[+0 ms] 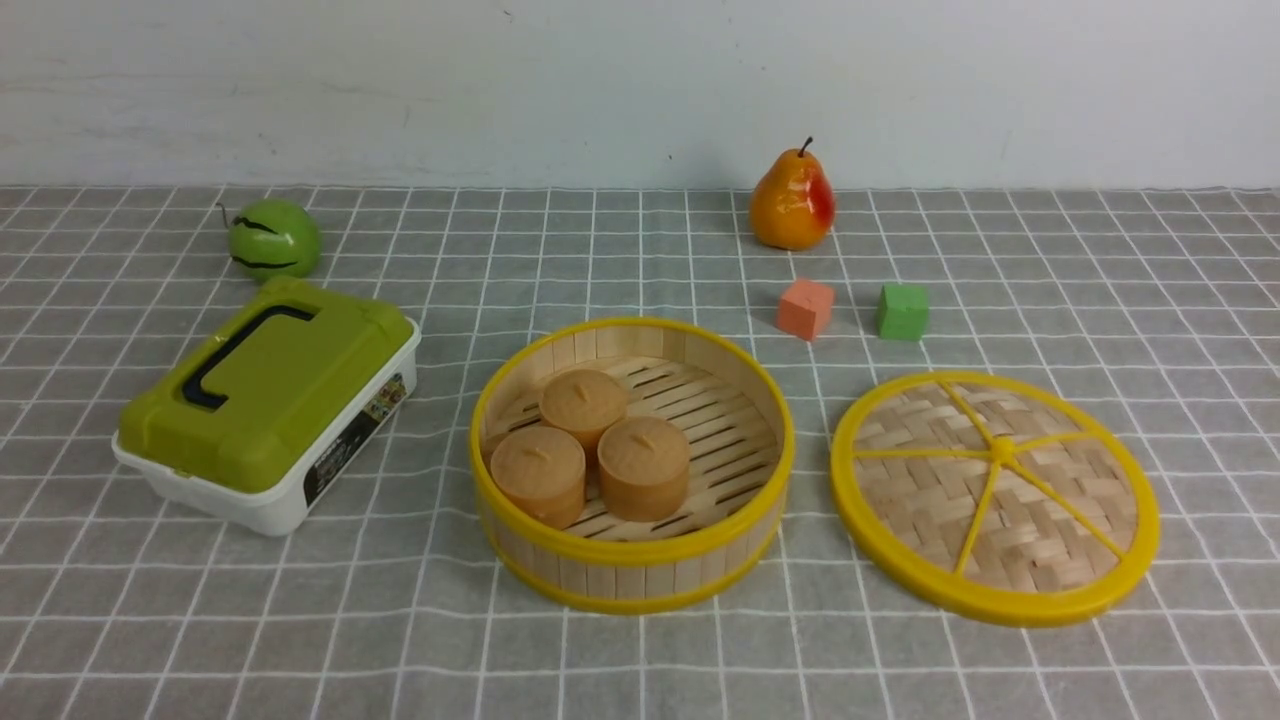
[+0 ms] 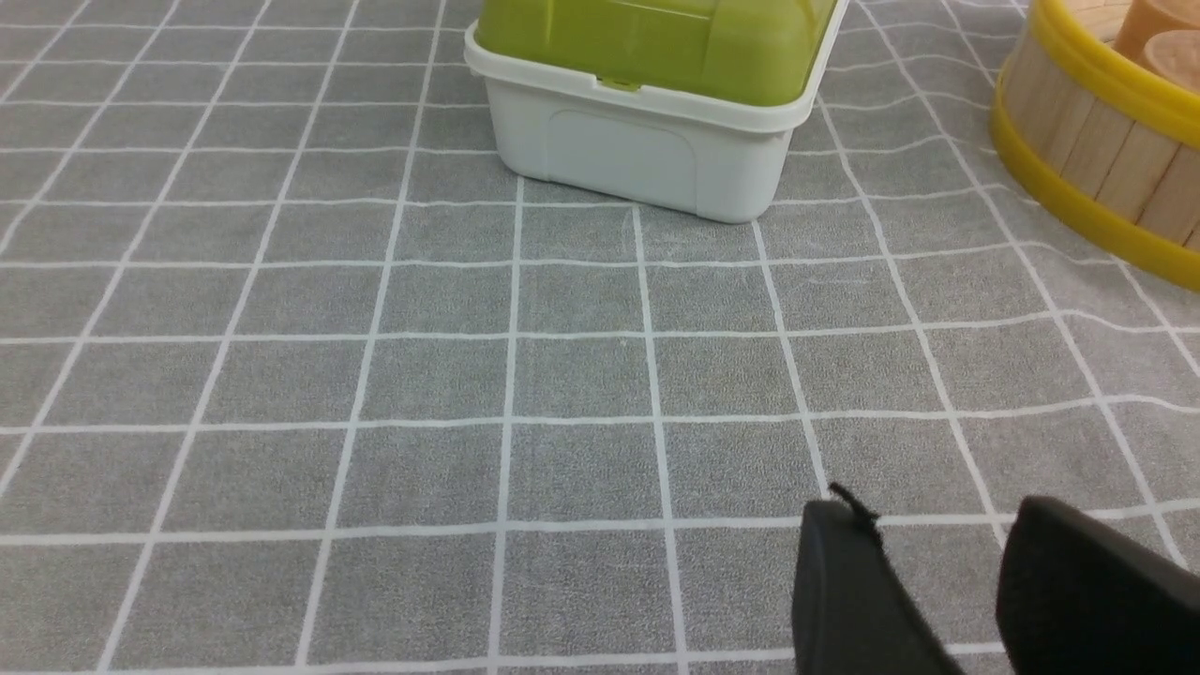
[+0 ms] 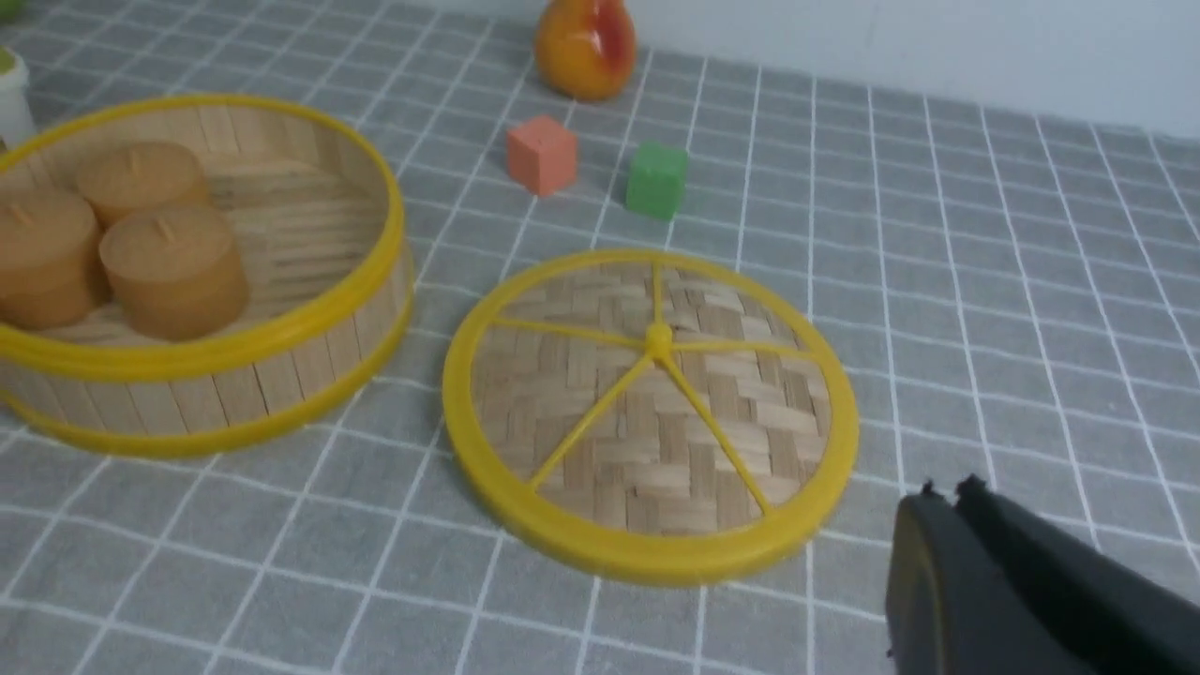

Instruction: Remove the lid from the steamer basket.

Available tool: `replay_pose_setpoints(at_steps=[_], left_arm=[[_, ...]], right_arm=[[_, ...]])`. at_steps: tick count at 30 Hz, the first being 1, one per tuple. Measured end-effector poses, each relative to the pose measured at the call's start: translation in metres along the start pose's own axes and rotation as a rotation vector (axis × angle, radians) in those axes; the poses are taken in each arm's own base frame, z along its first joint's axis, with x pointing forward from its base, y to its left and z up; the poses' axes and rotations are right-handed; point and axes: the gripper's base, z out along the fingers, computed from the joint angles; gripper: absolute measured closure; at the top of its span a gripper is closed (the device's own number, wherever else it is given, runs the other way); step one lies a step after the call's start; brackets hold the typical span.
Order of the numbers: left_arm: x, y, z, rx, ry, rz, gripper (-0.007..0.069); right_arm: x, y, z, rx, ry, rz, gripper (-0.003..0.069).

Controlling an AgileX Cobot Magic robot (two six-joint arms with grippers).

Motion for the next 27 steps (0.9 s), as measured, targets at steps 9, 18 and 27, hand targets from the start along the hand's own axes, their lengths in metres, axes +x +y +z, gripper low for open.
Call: replay_pose_setpoints(at_steps=[9,18,27], left_arm=[[0.000,0.000,0.000,0.000,0.000,0.000,0.0386],[0.000,0.000,0.000,0.000,0.000,0.000,0.0386],[0.000,0.000,0.000,0.000,0.000,0.000,0.0386]], right_arm=[[0.090,-0.003,0.022,0.067,-0.171,0.052,0.0663],[0.117,-0.008,0.027,0.164,-0.126,0.139,0.0662],[0.127,-0.007,0.027,0.163,-0.003,0.198,0.0654]])
